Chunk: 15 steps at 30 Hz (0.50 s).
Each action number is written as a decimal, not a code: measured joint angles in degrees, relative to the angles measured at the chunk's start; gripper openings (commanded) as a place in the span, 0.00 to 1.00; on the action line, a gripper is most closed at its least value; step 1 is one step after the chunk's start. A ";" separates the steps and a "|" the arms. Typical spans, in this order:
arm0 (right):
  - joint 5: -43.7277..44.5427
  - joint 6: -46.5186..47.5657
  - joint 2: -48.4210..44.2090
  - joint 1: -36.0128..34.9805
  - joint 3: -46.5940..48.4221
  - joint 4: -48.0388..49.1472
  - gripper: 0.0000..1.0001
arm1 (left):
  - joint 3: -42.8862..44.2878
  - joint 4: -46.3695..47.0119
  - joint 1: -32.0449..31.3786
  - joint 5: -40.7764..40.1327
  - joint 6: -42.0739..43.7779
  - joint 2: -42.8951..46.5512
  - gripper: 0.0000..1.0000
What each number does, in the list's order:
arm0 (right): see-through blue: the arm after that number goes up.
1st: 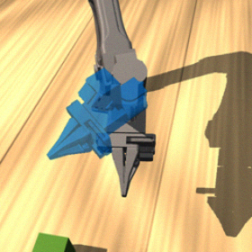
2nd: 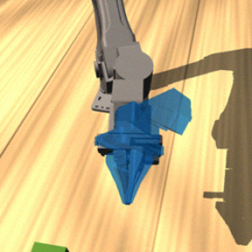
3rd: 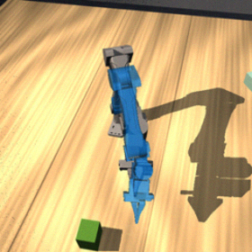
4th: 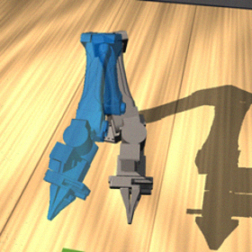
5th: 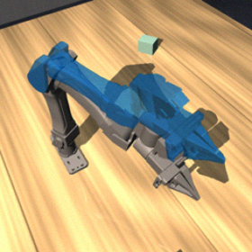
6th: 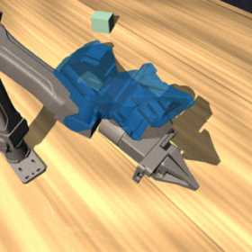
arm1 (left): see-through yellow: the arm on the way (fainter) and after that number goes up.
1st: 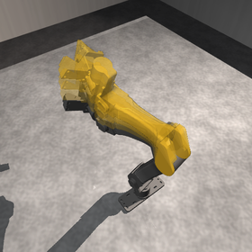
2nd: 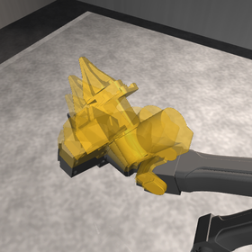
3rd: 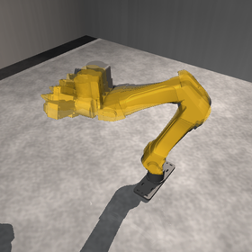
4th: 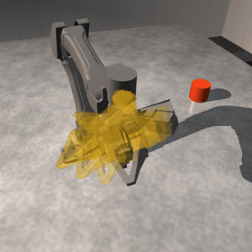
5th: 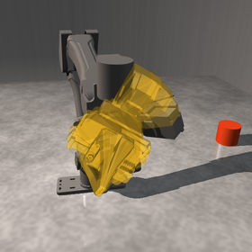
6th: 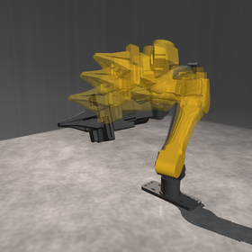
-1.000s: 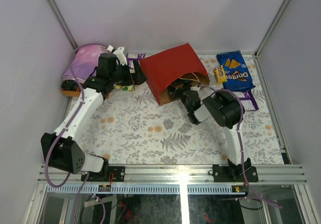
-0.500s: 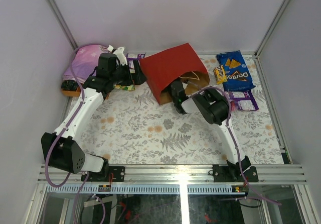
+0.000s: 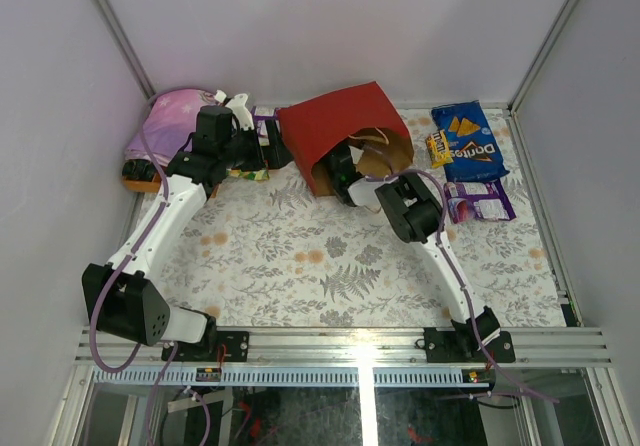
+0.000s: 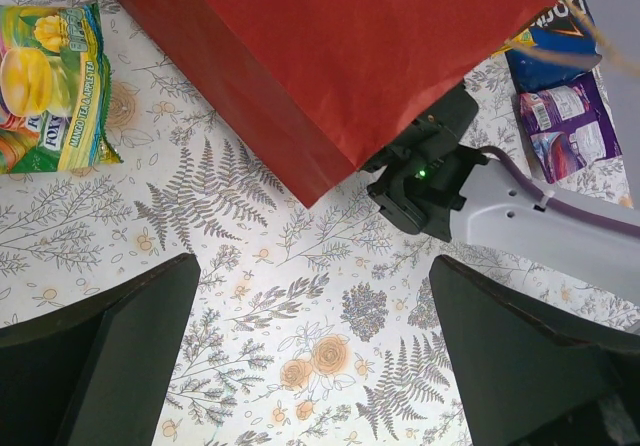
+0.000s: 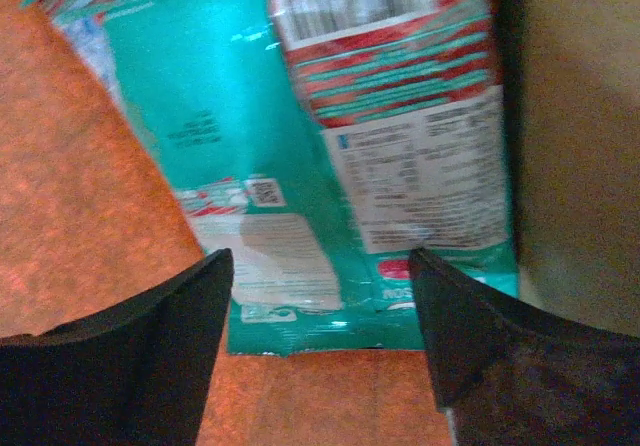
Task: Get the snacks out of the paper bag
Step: Take out the snack from the paper bag.
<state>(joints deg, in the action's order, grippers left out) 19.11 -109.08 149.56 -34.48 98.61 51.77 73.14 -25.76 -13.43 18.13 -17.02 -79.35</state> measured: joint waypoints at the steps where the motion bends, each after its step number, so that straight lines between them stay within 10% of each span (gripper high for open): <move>1: -0.04 0.31 0.83 0.20 1.25 -0.66 0.58 | 0.00 -0.02 0.00 0.00 0.00 0.00 1.00; 6: -0.33 2.14 3.19 1.38 2.84 -1.79 0.04 | 0.00 0.00 0.00 0.00 0.00 -0.04 1.00; 15: -0.55 2.47 -1.14 3.08 -6.64 2.95 0.03 | 0.00 0.00 0.00 0.46 -0.04 -1.42 1.00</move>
<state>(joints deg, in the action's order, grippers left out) 18.57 -106.61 148.42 -31.40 91.96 54.72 73.14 -25.76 -13.43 18.59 -17.06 -80.77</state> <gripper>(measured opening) 0.010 0.995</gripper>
